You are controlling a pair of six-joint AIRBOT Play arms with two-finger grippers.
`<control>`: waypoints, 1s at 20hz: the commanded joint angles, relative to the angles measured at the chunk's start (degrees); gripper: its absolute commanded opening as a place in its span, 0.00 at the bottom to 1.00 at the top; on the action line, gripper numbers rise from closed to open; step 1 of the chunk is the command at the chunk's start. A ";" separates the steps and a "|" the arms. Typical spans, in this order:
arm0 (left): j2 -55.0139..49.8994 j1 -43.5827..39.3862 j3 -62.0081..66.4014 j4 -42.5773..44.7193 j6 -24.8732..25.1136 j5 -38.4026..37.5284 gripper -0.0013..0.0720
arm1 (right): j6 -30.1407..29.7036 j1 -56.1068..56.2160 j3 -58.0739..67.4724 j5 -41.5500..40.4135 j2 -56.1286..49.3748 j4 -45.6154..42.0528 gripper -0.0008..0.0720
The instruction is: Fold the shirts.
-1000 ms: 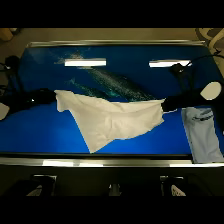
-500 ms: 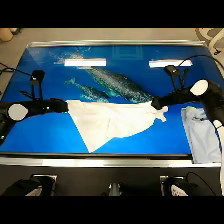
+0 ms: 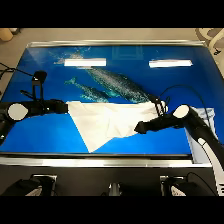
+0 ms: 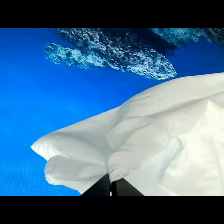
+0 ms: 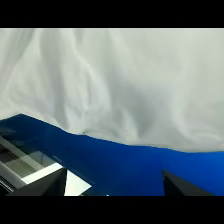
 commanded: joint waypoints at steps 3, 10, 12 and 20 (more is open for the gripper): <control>0.02 -0.04 0.04 -0.02 0.15 -0.13 0.05 | 3.65 1.51 -5.49 -9.31 -5.77 9.99 0.85; 0.02 -0.04 0.04 -0.04 -0.04 -0.11 0.05 | 5.60 1.51 -5.49 -14.53 -10.14 15.63 0.83; 0.02 -0.04 0.04 -0.04 -0.04 -0.11 0.05 | 5.57 1.51 -5.46 -16.50 -10.88 18.67 0.50; 0.81 1.25 15.45 8.90 3.04 -7.80 0.05 | -15.89 -1.77 15.17 -1.09 2.82 4.79 0.03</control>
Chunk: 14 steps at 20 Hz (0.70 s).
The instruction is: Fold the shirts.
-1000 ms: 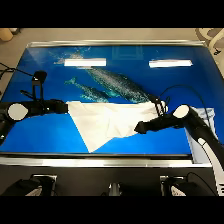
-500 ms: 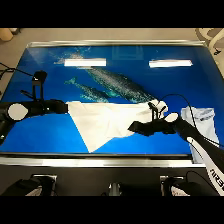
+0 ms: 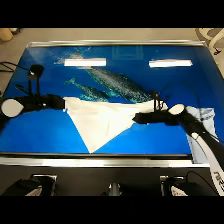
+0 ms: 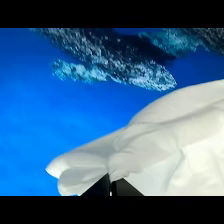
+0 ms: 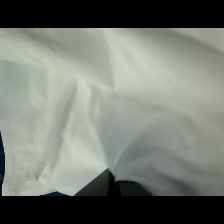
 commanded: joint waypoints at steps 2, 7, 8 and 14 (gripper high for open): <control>1.70 2.56 22.82 6.10 1.77 -6.16 0.05 | -9.86 -3.15 24.39 7.41 15.76 -18.01 0.03; 3.78 3.02 59.19 6.14 1.79 -6.10 0.05 | -3.69 -3.78 47.60 -9.11 34.93 -36.44 0.03; 4.42 3.02 63.17 6.12 1.75 -6.05 0.05 | -0.17 -3.78 48.74 -9.64 37.29 -39.60 0.04; 10.75 3.04 57.83 8.09 0.72 -5.70 0.05 | 3.87 -3.78 48.89 -3.56 40.46 -45.33 0.04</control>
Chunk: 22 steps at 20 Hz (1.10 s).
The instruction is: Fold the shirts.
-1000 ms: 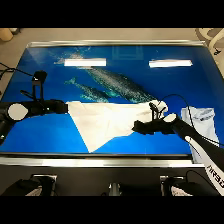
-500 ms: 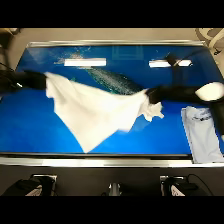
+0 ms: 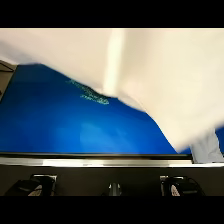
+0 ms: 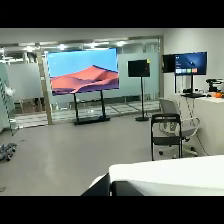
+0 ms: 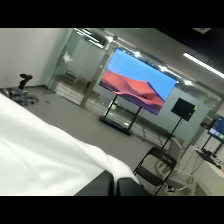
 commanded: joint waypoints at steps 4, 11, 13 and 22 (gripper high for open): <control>0.39 0.09 -2.21 2.27 -0.39 -0.22 0.05 | 4.02 -0.07 1.31 4.22 -0.07 -8.92 0.04; -15.15 0.07 -16.39 2.49 -1.49 -7.91 0.05 | 7.48 -0.07 -5.99 30.16 -22.43 -14.69 0.04; -22.45 0.17 -23.58 2.51 -1.49 -6.05 0.05 | 11.32 -0.07 -10.01 22.21 -31.36 -13.03 0.04; -48.09 0.42 -26.32 -2.16 -11.06 -5.01 0.05 | 16.55 0.02 -10.64 -2.80 -56.37 9.81 0.04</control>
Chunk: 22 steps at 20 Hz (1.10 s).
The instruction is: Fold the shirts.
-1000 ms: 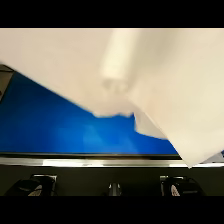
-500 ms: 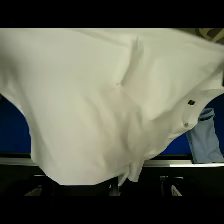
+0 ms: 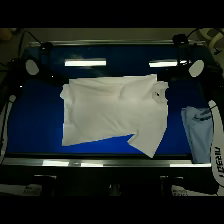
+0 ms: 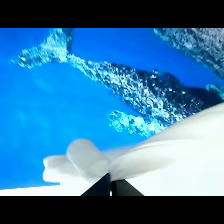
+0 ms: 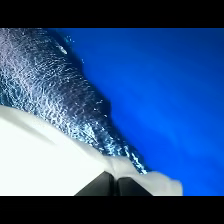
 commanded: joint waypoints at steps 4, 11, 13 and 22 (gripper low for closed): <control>-8.26 0.09 -0.59 -9.84 -2.36 -2.93 0.24 | 0.66 0.11 -0.22 1.79 -9.38 9.75 0.16; 1.75 7.19 -9.07 -22.29 8.48 -22.51 0.99 | -11.63 -14.73 0.98 23.74 -1.79 9.90 0.82; 9.70 9.84 -22.10 -22.29 8.44 -19.10 0.99 | -16.28 -19.63 0.76 33.66 -1.53 9.73 0.70; 26.77 19.65 -58.58 -22.25 8.48 -8.11 0.67 | -21.35 -17.68 -2.29 38.80 -1.53 9.62 0.67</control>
